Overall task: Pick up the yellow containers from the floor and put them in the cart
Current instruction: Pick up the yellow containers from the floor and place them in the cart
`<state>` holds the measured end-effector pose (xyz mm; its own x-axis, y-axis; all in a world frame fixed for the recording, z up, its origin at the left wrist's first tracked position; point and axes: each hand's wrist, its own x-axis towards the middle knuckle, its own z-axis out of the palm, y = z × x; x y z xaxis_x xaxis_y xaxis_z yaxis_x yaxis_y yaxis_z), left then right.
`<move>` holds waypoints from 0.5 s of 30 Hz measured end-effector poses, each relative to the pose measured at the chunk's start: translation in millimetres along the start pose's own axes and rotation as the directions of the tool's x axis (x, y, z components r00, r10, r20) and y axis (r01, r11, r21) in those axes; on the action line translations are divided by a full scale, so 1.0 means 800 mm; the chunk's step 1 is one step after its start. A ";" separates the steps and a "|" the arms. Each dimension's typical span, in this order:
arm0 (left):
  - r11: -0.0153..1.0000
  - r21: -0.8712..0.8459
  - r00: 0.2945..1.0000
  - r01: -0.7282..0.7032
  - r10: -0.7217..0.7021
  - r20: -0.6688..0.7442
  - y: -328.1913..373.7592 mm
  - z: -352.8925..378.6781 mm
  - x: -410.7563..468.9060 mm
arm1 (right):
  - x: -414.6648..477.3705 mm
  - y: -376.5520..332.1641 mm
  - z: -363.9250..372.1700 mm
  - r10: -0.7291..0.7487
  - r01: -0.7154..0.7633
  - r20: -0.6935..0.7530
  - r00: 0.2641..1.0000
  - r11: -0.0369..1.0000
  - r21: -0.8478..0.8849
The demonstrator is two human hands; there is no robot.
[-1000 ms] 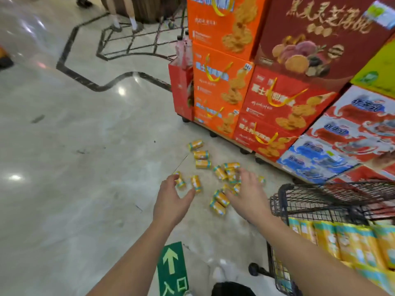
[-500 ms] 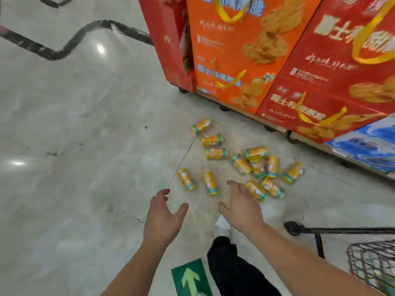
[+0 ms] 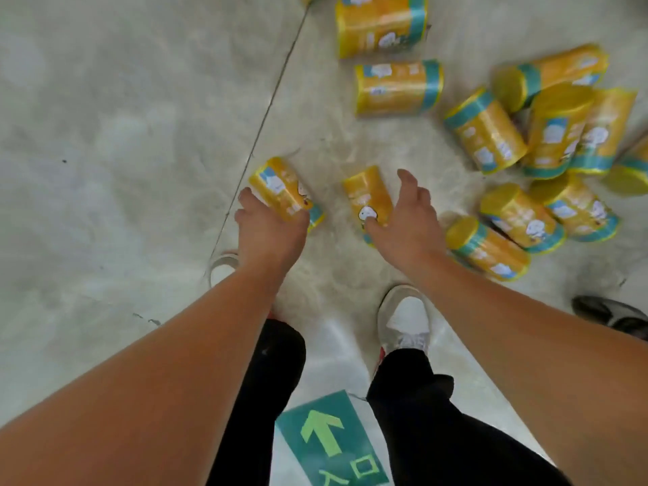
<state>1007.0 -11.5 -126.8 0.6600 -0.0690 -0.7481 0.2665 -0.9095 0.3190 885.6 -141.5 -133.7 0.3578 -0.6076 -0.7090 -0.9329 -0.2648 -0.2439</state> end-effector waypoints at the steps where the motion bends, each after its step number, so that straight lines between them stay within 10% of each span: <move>1: 1.000 -0.019 1.000 0.001 -0.002 -0.006 -0.007 0.015 0.019 | 0.017 0.003 0.016 0.007 -0.007 -0.013 1.000 1.000 0.015; 8: 0.944 -0.314 0.983 0.106 -0.148 -0.113 -0.021 0.076 0.084 | 0.063 0.019 0.073 -0.025 0.025 0.023 0.999 0.999 0.032; 15: 0.966 -0.257 1.000 -0.011 0.008 -0.014 -0.003 0.014 0.021 | 0.012 0.003 0.017 -0.007 0.012 -0.031 0.999 0.985 0.171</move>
<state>1009.4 -15.2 -146.5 0.6717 -0.0709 -0.7374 0.4306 -0.7726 0.4665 886.1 -137.8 -150.1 0.3654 -0.6286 -0.6866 -0.9216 -0.1404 -0.3620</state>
